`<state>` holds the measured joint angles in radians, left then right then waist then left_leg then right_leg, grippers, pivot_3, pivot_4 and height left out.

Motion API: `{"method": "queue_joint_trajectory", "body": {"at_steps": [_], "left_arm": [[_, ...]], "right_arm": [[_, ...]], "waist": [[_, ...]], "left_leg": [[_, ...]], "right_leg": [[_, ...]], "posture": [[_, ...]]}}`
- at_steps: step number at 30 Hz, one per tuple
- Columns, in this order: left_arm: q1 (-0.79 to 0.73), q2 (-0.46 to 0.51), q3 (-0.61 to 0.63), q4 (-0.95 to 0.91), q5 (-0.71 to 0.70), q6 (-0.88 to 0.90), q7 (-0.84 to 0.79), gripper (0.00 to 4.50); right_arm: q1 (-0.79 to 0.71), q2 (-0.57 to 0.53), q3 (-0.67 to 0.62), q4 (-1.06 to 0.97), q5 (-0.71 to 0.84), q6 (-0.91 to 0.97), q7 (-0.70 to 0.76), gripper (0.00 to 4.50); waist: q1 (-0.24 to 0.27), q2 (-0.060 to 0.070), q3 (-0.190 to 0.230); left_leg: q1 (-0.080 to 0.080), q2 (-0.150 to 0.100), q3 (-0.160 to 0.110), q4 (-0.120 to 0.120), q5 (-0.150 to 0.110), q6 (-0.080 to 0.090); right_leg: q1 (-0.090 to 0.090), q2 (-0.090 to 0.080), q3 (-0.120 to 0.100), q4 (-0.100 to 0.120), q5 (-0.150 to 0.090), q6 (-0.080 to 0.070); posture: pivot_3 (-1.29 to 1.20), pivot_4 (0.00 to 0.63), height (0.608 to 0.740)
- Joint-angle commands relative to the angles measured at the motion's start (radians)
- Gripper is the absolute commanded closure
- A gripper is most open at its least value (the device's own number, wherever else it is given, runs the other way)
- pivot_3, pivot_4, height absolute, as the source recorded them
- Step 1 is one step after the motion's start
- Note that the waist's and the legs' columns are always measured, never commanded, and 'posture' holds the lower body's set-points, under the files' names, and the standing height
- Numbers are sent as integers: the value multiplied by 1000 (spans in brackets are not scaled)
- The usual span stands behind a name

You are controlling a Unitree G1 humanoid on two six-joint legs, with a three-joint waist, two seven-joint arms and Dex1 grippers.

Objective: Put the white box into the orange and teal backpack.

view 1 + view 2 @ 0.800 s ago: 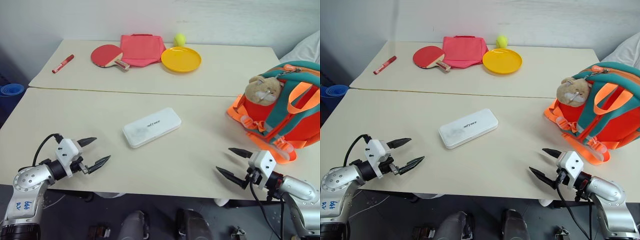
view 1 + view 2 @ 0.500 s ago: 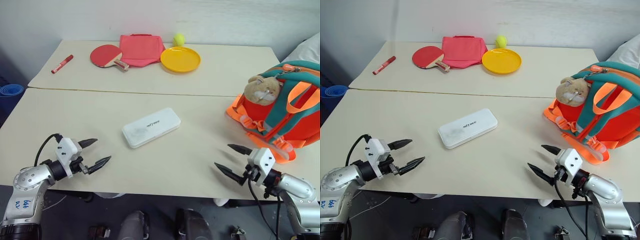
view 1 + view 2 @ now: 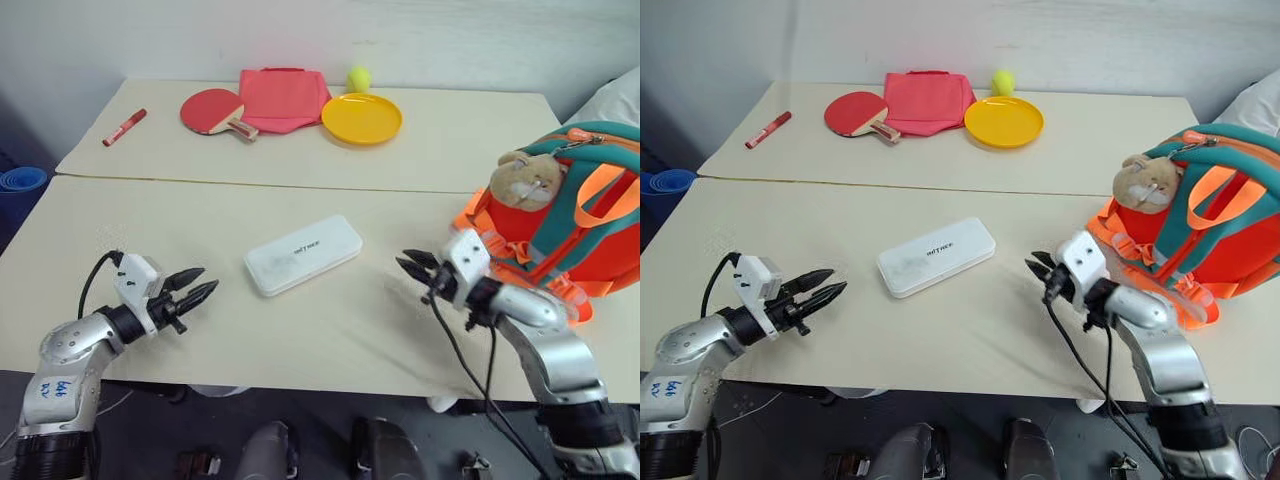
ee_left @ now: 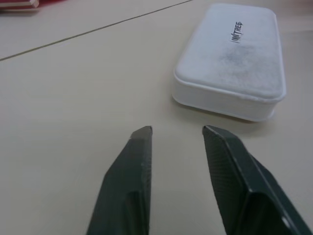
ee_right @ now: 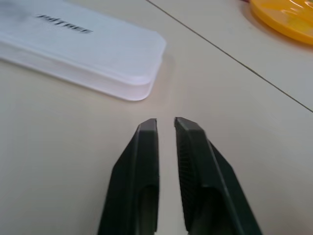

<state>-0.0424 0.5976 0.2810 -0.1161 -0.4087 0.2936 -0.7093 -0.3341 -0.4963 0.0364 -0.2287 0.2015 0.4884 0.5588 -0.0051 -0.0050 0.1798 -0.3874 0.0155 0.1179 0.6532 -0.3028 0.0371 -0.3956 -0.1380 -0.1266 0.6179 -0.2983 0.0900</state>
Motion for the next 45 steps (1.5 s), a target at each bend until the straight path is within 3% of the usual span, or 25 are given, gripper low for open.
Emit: {"method": "queue_joint_trajectory", "body": {"at_steps": [1, 2, 12, 19, 26, 35, 45], "left_arm": [[-20, -27, -19, -61, 3, 41, 67, 4159], [-25, -35, -26, -63, 12, 49, 84, 4481], [-80, -74, -67, -91, -1, 204, 177, 4481], [-109, -59, -83, -105, -28, 280, 149, 4481], [-124, -55, -105, -110, -45, 314, 109, 4481], [-131, -51, -113, -107, -50, 290, 55, 4481], [-42, 22, -170, -252, -124, 357, -104, 4481]], "right_arm": [[-92, 51, 33, 25, -54, 80, -97, 4500], [-120, 70, 40, 49, -65, 90, -117, 4500], [-405, 191, 74, 457, -133, 64, -169, 4500], [-527, 212, 85, 689, -79, 36, 43, 4500], [-549, 207, 108, 774, -74, -44, 230, 4500], [-393, 139, 130, 503, -55, 41, 319, 4500], [20, -65, 59, -174, 111, 389, 327, 4500]], "waist": [[0, 0, 0], [0, 0, 0], [-12, 0, 0], [-28, 0, 0], [-29, 0, 0], [-24, 0, 0], [-18, 0, 0]], "left_leg": [[0, 0, 0, 0, 0, 0], [0, 0, 0, 1, 0, 0], [-1, 0, 1, 3, 1, 1], [-1, 0, 2, 3, 1, 1], [-1, 1, 2, 3, 1, 1], [-1, 1, 2, 3, 1, 1], [-1, 1, 1, -1, 0, -1]], "right_leg": [[0, 0, 0, 1, 0, 0], [0, 0, 0, 1, 0, 0], [-1, 2, 0, 3, 0, 0], [-1, 4, 0, 3, 0, 0], [-1, 4, 1, 2, 0, 0], [-1, 3, 1, 2, 0, 0], [-1, 2, 1, -2, 0, 0]], "posture": [[0, 150, 740], [0, 150, 740], [0, 150, 740], [0, 150, 740], [0, 150, 740], [0, 150, 740], [0, 150, 740]]}}
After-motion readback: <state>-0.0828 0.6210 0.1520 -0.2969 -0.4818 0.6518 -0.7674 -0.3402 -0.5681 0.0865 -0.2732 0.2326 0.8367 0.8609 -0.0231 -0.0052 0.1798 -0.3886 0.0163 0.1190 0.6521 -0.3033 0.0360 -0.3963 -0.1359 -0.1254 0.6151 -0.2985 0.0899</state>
